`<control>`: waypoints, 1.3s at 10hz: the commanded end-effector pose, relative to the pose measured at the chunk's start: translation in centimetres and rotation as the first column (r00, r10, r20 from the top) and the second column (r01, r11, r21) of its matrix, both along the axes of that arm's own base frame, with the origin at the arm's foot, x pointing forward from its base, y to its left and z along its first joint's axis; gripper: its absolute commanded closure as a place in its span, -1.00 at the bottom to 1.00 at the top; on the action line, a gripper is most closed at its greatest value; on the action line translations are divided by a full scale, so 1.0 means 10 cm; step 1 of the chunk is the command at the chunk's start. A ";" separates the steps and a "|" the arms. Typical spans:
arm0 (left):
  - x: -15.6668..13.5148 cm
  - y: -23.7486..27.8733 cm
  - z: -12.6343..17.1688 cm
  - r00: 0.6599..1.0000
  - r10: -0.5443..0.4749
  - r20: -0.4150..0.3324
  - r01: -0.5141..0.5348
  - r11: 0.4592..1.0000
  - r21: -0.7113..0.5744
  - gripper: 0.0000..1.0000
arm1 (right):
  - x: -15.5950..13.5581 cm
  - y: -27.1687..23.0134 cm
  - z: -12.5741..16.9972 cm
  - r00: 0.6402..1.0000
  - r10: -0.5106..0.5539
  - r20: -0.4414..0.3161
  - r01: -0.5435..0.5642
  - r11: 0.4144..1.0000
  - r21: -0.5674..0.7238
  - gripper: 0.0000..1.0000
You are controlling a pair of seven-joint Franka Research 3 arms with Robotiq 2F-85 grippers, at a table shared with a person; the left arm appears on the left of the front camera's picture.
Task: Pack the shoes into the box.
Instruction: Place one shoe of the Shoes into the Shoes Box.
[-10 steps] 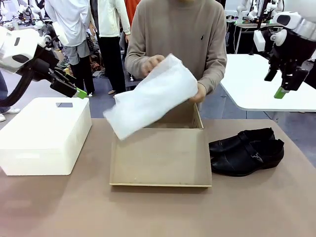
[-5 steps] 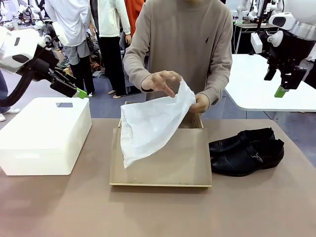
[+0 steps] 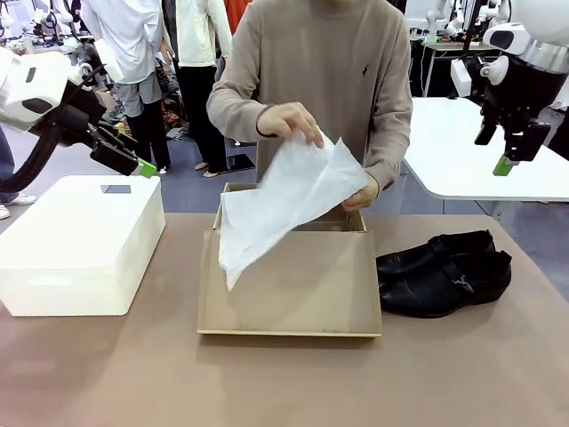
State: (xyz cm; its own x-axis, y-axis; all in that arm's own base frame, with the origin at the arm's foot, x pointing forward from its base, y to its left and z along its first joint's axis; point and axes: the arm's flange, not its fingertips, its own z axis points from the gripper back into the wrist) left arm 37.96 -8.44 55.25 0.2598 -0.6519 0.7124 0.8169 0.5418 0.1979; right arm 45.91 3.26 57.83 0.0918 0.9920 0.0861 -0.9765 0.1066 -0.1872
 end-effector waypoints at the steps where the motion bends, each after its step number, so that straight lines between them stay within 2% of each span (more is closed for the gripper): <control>1: 0.01 0.01 0.00 1.000 0.000 0.005 0.000 1.000 -0.011 -1.00 | 0.16 -0.10 -0.08 0.999 -0.024 0.029 0.024 0.999 0.024 -1.00; 4: 0.01 0.01 0.00 1.000 0.000 0.005 0.000 1.000 -0.011 -1.00 | 0.32 -0.17 -0.46 1.000 -0.018 0.009 0.018 1.000 0.018 -1.00; 6: 0.01 0.01 0.00 1.000 0.000 0.005 0.000 1.000 -0.011 -1.00 | 0.43 -0.21 -0.67 0.998 0.064 0.013 -0.064 0.998 0.024 -1.00; 9: 0.01 0.01 0.00 1.000 0.000 0.005 0.000 1.000 -0.011 -1.00 | 0.58 -0.25 -0.98 0.992 0.122 -0.013 -0.122 0.992 0.026 -1.00; 11: 0.01 0.01 0.00 1.000 0.000 0.005 0.000 1.000 -0.011 -1.00 | 0.66 -0.27 -1.12 0.991 0.123 -0.054 -0.123 0.992 0.019 -1.00; 13: 0.01 0.01 0.00 1.000 0.000 0.005 0.000 1.000 -0.011 -1.00 | 0.67 -0.22 -1.13 0.993 0.095 -0.075 -0.095 0.995 0.000 -1.00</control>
State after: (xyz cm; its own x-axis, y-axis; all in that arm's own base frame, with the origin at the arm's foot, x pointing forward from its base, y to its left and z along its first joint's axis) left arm 37.96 -8.43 55.26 0.2599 -0.6518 0.7124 0.8166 0.5421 0.1980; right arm 52.24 1.07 45.78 0.0104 0.9967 0.0805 -0.9937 0.0193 -0.1101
